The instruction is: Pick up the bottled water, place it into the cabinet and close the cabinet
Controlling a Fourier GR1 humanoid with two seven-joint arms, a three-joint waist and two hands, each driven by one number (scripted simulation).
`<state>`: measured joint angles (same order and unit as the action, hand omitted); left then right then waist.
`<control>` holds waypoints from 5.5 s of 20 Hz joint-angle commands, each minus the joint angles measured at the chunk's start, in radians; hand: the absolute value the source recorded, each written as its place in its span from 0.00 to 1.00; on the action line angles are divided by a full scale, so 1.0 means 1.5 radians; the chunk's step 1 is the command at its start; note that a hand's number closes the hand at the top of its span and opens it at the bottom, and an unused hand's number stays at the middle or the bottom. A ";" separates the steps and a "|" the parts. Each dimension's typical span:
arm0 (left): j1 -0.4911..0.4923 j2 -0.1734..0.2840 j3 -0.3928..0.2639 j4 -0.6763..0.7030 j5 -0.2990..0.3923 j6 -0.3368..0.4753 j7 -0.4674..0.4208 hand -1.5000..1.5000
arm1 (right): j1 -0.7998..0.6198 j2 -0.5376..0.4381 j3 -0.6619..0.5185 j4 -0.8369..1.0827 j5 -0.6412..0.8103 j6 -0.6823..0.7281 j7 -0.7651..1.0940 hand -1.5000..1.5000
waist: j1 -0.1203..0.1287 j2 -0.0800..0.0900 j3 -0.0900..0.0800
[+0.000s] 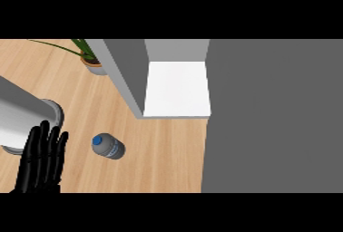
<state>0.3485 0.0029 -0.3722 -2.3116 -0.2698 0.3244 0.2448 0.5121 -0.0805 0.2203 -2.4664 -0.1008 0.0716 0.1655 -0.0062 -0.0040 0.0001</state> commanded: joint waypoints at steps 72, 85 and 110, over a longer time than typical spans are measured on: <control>-0.371 0.028 0.286 1.142 0.381 -0.359 -0.760 1.00 | 0.384 -0.085 0.042 -0.078 0.005 0.094 -0.307 0.00 | -0.014 0.002 -0.001; -0.416 -0.002 0.143 0.966 0.497 -0.236 -0.574 1.00 | 0.371 -0.073 0.073 -0.074 0.011 0.085 -0.288 0.00 | -0.009 -0.001 0.000; -0.787 -0.002 -0.017 1.041 0.543 0.159 -0.395 1.00 | 0.303 -0.055 0.002 -0.022 -0.038 0.100 -0.288 0.00 | -0.025 0.006 0.000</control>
<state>-0.7459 0.0001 -0.3987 -0.8331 0.5049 0.5074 -0.3605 0.9713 -0.1722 0.2287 -2.4726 -0.0814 0.2137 -0.2750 -0.0387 0.0043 0.0000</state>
